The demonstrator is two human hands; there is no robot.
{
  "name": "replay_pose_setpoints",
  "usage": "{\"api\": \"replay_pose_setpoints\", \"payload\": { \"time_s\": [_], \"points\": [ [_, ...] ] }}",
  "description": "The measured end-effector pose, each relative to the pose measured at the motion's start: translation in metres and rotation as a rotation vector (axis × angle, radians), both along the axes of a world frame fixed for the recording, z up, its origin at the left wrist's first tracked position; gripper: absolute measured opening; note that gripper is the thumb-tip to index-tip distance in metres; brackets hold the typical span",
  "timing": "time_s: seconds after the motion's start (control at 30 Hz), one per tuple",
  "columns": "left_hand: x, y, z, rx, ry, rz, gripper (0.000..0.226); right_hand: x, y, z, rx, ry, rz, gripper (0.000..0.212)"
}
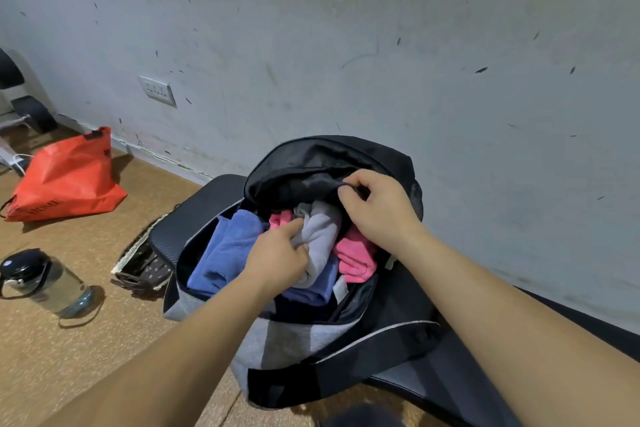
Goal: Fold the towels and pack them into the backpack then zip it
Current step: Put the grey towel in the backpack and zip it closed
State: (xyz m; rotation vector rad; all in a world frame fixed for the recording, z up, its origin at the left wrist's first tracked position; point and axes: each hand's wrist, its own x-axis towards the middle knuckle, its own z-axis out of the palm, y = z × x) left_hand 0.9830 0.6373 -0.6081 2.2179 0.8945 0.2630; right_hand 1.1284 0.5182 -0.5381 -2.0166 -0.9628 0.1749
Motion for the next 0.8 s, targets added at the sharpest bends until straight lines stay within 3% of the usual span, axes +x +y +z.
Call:
{"api": "replay_pose_setpoints", "payload": {
  "time_s": [0.13, 0.2, 0.27, 0.3, 0.37, 0.47, 0.53, 0.67, 0.8],
  "points": [
    [0.02, 0.008, -0.007, 0.043, -0.055, -0.004, 0.022, 0.008, -0.011, 0.002, 0.019, 0.036, -0.052, 0.017],
    [0.026, 0.011, -0.005, -0.02, 0.009, 0.01, 0.01, 0.009, -0.013, 0.001, -0.003, 0.049, -0.055, 0.016],
    [0.029, 0.013, -0.002, -0.048, 0.092, 0.02, 0.018, 0.006, -0.014, -0.001, -0.024, 0.037, -0.059, 0.015],
    [0.028, 0.012, 0.0, 0.024, 0.114, 0.032, 0.02, 0.006, -0.013, -0.001, -0.023, 0.033, -0.072, 0.015],
    [0.023, 0.005, -0.005, 0.371, 0.052, 0.025, 0.023, 0.006, -0.012, 0.001, -0.013, 0.036, -0.105, 0.015],
    [0.014, -0.003, -0.017, 0.697, -0.21, -0.241, 0.046, 0.005, -0.01, 0.004, -0.017, 0.033, -0.115, 0.015],
    [0.012, 0.001, -0.023, 0.641, -0.201, -0.383, 0.057, 0.004, -0.008, 0.005, -0.008, 0.023, -0.127, 0.015],
    [0.018, 0.008, -0.019, 0.389, 0.068, -0.376, 0.072, 0.008, -0.006, 0.009, 0.122, 0.04, -0.185, 0.015],
    [0.026, 0.016, -0.006, 0.164, 0.104, -0.351, 0.054, 0.012, -0.005, 0.009, 0.095, 0.043, -0.169, 0.016]
  ]
}}
